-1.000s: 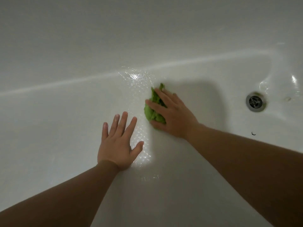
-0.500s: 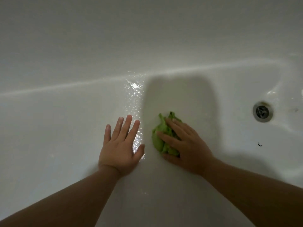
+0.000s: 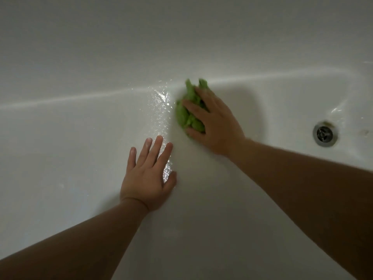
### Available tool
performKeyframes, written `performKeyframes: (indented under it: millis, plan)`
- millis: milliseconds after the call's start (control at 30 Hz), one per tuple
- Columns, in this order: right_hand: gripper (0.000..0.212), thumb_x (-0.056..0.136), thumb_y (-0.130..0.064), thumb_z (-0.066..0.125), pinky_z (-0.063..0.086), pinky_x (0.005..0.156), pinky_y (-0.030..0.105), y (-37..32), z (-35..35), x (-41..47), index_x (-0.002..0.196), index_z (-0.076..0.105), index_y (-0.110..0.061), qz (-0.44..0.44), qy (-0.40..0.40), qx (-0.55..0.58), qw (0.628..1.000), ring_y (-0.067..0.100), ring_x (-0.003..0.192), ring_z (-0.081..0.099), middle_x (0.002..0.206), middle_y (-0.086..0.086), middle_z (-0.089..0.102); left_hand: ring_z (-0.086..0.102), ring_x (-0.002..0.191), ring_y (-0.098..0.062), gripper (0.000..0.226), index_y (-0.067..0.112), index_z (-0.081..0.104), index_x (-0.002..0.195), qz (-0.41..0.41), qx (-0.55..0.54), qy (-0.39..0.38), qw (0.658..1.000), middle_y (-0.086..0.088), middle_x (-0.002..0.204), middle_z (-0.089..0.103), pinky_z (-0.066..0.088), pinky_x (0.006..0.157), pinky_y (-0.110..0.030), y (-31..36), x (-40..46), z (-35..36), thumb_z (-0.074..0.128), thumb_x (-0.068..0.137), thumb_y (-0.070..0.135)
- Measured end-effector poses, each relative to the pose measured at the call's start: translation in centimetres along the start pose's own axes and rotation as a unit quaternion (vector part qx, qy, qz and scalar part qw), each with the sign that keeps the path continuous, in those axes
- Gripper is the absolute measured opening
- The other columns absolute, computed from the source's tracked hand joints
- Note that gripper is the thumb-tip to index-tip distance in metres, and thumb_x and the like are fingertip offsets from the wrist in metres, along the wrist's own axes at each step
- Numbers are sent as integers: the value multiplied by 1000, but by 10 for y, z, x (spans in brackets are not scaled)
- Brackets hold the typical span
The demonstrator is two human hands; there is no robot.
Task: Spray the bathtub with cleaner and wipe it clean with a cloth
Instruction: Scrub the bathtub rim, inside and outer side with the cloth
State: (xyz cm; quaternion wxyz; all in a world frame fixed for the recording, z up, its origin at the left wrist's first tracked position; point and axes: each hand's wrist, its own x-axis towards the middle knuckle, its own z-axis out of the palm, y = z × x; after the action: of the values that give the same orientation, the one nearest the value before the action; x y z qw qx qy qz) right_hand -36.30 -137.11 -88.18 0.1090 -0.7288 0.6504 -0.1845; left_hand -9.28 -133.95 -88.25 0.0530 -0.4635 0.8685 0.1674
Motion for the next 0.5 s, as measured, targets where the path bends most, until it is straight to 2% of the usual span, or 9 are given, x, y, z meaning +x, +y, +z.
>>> performKeyframes:
  millis: [67,200,267,333,500]
  plan:
    - [62,89,-49,70,37,115,51,-19,1,-72,145,58,-25,7,-9,34,999,39,150,33,163,19,34,1,159,-19,73,32,21,164,0,-2,1,1000,5,172,8,4,127,-52,1,-2,0,36,97,55]
    - [68,85,-59,68,35,118,53,-49,-14,-174,148,53,-37,-48,-128,40,990,32,152,31,166,11,31,2,159,-20,72,31,19,164,6,-7,-2,1000,2,173,9,3,127,-53,0,-4,-1,36,98,53]
    - [71,85,-62,67,32,120,53,-41,-14,-165,150,49,-39,-80,-158,50,983,31,152,30,167,7,29,-1,159,-19,72,31,17,164,10,-1,-8,1000,2,173,6,1,127,-52,-1,-6,-1,36,98,53]
    - [71,86,-61,67,34,118,55,-24,-7,-130,150,49,-37,-95,-142,50,984,33,151,33,167,8,29,-2,159,-19,74,31,17,164,10,-1,-4,1000,2,173,6,2,127,-52,0,-8,0,38,97,53]
    - [73,85,-58,65,33,118,50,30,-16,-18,150,50,-29,33,-25,12,999,38,148,33,165,14,29,-3,159,-19,76,33,15,164,11,12,-6,1000,2,173,3,2,127,-53,-1,-9,2,38,96,57]
